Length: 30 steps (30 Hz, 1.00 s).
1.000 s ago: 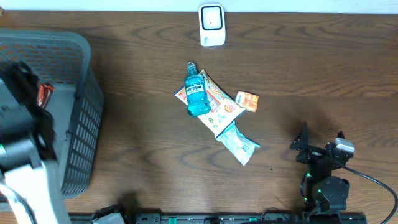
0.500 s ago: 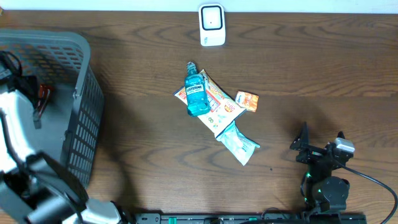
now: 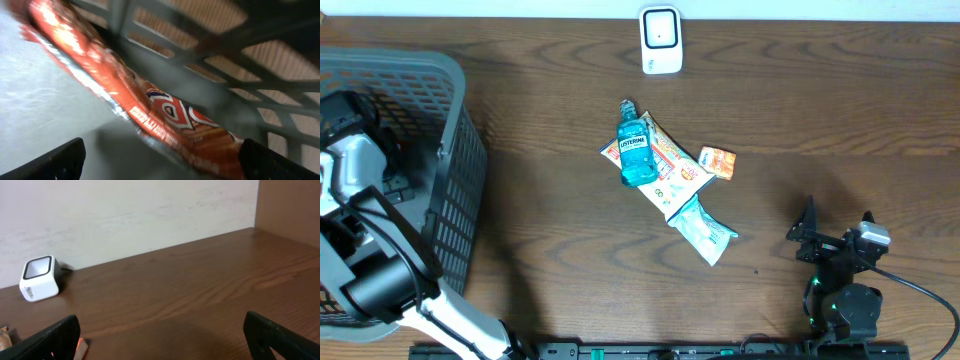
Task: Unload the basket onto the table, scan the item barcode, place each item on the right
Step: 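Reach the left gripper into the basket and grasp the red snack bar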
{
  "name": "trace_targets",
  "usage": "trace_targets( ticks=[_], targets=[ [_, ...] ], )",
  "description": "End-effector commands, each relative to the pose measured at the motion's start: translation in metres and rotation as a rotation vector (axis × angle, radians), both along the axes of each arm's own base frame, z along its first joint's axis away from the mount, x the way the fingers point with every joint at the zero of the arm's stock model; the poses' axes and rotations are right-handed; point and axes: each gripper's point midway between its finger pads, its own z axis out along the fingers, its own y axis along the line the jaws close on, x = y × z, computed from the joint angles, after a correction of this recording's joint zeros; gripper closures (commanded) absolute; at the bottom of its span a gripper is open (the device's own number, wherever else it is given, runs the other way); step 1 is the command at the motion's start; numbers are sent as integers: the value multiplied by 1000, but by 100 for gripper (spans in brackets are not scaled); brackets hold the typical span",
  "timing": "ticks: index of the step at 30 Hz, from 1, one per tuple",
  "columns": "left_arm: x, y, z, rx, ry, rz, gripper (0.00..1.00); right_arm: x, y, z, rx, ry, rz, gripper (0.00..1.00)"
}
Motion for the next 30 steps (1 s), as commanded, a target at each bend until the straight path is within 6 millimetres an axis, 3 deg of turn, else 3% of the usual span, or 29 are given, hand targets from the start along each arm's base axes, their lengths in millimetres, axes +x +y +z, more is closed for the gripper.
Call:
trace_targets(
  ticks=[1, 2, 3, 6, 8, 14, 18, 20, 24, 30],
  targets=[
    [2, 4, -18, -11, 7, 33, 2, 0, 1, -1, -14, 5, 6, 1],
    [2, 4, -21, -14, 12, 33, 2, 0, 1, -1, -14, 5, 6, 1],
    [1, 4, -25, -19, 21, 32, 10, 0, 1, -1, -14, 5, 5, 1],
    [-1, 2, -26, -23, 35, 17, 70, 0, 1, -1, -14, 5, 6, 1],
    [-1, 2, -26, -20, 45, -8, 92, 0, 1, -1, -14, 5, 6, 1],
    [-12, -5, -19, -35, 93, -46, 93, 0, 1, -1, -14, 5, 5, 1],
    [-16, -9, 9, -16, 78, -78, 93, 0, 1, -1, -14, 5, 6, 1],
    [-18, -9, 31, 10, 55, -96, 93, 0, 1, -1, -14, 5, 6, 1],
    [-20, -11, 94, 108, -38, -146, 93, 0, 1, -1, -14, 5, 6, 1],
    [-39, -23, 176, 227, -170, -163, 93, 0, 1, -1, -14, 5, 5, 1]
  ],
)
